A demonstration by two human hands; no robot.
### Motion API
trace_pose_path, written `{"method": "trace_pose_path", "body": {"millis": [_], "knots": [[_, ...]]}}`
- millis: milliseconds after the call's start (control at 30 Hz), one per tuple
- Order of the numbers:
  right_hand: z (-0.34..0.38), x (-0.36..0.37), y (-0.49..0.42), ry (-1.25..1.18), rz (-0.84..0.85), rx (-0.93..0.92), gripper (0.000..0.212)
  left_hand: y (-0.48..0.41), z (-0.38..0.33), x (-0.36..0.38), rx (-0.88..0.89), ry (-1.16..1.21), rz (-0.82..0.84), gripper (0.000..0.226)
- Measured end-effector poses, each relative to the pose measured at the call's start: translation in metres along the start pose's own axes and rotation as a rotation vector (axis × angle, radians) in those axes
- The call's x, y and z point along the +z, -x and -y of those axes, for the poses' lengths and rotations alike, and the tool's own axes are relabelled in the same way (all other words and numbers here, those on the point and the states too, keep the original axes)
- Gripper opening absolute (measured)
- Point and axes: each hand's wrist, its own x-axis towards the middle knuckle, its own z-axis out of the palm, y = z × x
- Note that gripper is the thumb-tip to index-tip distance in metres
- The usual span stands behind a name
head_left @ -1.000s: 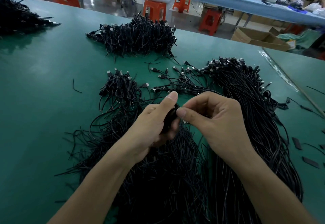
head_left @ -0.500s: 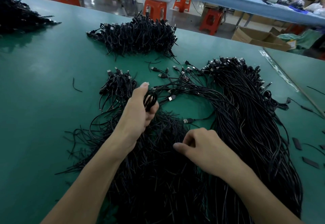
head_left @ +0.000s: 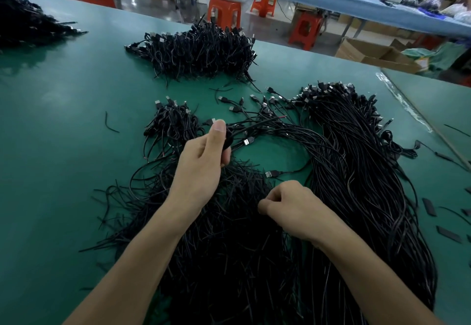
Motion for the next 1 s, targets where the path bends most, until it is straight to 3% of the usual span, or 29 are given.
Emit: {"method": "trace_pose_path", "body": {"millis": [333,500,633,833,1000], "knots": [[0.006,0.002,0.015,0.103,0.000,-0.145,0.013,0.002,0.002,0.003,-0.083,0.029,-0.021,0.070],[0.010,0.009,0.014,0.186,-0.075,-0.150,0.025,0.000,0.001,0.001,-0.027,0.031,0.012,0.066],[0.009,0.008,0.012,0.175,-0.073,-0.175,0.021,0.000,-0.003,0.003,0.014,0.074,0.002,0.065],[0.009,0.005,0.016,-0.054,-0.154,-0.243,0.015,0.000,-0.006,0.001,0.061,0.125,-0.049,0.063],[0.018,0.000,0.017,-0.464,-0.317,-0.350,0.006,0.002,-0.009,0.001,0.086,0.183,-0.021,0.057]]}}
